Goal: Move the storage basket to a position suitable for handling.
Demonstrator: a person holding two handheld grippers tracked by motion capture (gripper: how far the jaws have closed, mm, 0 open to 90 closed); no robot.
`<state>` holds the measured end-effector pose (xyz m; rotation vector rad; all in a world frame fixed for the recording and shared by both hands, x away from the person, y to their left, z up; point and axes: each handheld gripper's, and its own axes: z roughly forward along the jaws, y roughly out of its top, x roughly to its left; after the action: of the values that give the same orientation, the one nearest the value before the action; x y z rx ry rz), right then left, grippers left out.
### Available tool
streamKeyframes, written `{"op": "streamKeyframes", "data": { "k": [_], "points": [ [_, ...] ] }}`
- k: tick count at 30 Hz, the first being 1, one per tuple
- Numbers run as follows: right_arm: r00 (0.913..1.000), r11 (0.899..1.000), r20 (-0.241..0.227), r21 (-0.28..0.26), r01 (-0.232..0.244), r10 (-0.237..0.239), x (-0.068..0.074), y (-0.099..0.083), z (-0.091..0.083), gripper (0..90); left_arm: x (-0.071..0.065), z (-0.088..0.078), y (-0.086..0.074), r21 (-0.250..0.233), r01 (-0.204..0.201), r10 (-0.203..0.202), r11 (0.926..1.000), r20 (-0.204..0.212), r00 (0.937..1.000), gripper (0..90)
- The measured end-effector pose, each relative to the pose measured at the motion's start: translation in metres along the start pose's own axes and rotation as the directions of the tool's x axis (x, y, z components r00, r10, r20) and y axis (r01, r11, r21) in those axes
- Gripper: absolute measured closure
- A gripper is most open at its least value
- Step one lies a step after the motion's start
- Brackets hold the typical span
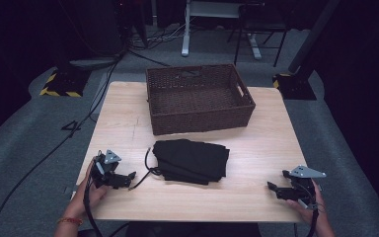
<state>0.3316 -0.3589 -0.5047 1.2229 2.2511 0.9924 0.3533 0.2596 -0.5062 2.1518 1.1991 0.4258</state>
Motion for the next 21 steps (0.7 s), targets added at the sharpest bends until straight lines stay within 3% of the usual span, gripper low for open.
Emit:
{"op": "streamKeyframes", "data": {
  "k": [2, 4, 9, 16, 18, 21],
  "points": [
    [1.0, 1.0, 0.0, 0.001, 0.001, -0.001, -0.0001, 0.0, -0.0001, 17.5, 0.0002, -0.0014, -0.0016, -0.003, -0.031, 0.031, 0.9995, 0.019, 0.9993, 0.2],
    [1.0, 1.0, 0.001, 0.002, 0.001, -0.001, 0.0, 0.0001, -0.0001, 17.0, -0.0008, -0.0017, -0.0022, -0.003, -0.03, 0.03, 0.9995, 0.025, 0.9992, 0.3],
    [1.0, 1.0, 0.005, 0.006, 0.0, 0.0, -0.0002, 0.0009, 0.001, 14.9, -0.0013, -0.0034, -0.0039, -0.004, -0.073, 0.073, 0.9973, 0.05, 0.996, 0.3],
    [0.9999, 1.0, 0.006, 0.022, 0.01, -0.01, -0.0003, 0.0047, 0.0017, 16.6, -0.0027, -0.0045, -0.004, 0.0, -0.092, 0.092, 0.9957, 0.063, 0.9938, 1.1],
    [0.9997, 1.0, 0.017, 0.023, 0.02, -0.02, 0.0004, 0.0068, 0.0026, 18.3, -0.0034, -0.0054, -0.0032, -0.01, -0.088, 0.089, 0.996, 0.066, 0.9939, 4.9],
    [0.9998, 1.0, 0.007, 0.013, 0.016, -0.017, -0.0005, 0.0086, 0.0025, 19.6, -0.0035, -0.0074, -0.002, -0.019, -0.102, 0.103, 0.9946, 0.079, 0.9916, 18.8]
  ]
}}
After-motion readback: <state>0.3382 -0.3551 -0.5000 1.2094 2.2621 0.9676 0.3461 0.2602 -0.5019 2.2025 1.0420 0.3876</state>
